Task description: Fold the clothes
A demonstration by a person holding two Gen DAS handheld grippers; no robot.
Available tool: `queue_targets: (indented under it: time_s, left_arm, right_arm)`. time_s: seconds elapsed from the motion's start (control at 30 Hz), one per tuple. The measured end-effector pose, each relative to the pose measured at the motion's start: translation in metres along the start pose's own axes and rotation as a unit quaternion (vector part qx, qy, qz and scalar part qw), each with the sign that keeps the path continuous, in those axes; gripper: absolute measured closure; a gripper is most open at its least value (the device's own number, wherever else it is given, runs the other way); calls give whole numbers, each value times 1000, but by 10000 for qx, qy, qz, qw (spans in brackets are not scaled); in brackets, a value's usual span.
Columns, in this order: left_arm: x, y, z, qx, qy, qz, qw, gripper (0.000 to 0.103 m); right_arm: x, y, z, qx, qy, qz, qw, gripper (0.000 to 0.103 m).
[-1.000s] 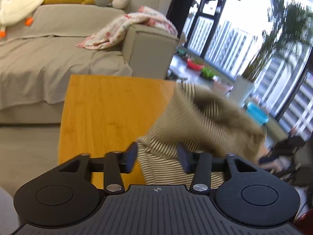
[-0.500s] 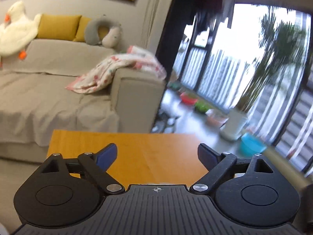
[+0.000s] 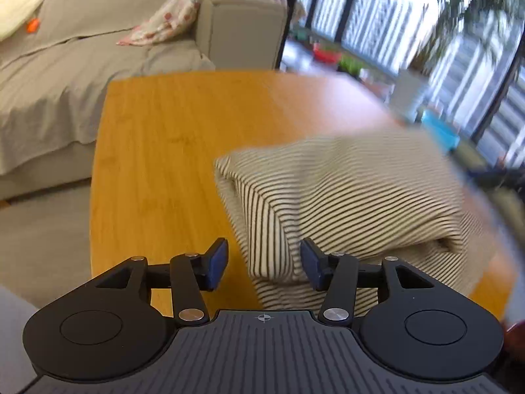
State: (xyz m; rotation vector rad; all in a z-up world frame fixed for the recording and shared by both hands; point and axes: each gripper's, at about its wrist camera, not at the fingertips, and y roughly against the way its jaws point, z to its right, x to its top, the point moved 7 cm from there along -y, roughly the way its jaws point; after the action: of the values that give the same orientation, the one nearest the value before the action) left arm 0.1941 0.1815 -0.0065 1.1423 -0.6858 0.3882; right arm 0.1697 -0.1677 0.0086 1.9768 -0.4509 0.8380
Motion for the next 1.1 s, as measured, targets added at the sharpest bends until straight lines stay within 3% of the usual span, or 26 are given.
queue_targets:
  time_s: [0.03,0.1,0.2,0.3,0.37,0.47,0.5,0.53,0.67,0.87,0.97,1.1]
  left_arm:
    - [5,4,0,-115,147,95,9998,30]
    - [15,8,1,-332,417,235,9983,22]
    - [18,-10,0,-504,798,108,9955,21]
    - [13,-31,-2,-672,1232,-84,9901,22]
    - [12,-45,-4,-687,1419,-163,9874,31]
    - [23,-53,-5,-570,1485,-77,9872,54]
    - [28,-46,-3,-562,1444,2,9879,69]
    - [32,-39,0,-572,1392,83,9886,74]
    - [33,2,21,-759,1040,387,9909,76]
    - [-4,26,49,-867,740,382,9928,75]
    - [-27,6,45,-671,802,141,9944,75]
    - [-51,-14,33,-207,769,-134,9967,69]
  right_arm:
    - [-1,-3,-3,63,-61,32,10000,42]
    - [-3,-14,-6,78,-158,42,9998,41]
    - [-6,-34,-5,60,-453,-2,9990,40]
    - [-12,-56,5,249,-1155,-133,9929,39]
    - [-10,-64,1,258,-1119,-47,9934,42]
    - [3,-72,-3,150,-826,62,9965,79]
    - [12,-71,-3,172,-786,106,9967,83]
    - [21,-64,-4,199,-769,184,9967,84]
    - [44,-27,-15,299,-242,567,9977,86]
    - [17,0,-18,374,-113,369,9986,86]
    - [-8,-9,-10,314,-268,95,9991,85]
    - [-34,-25,-10,-140,206,42,9997,80]
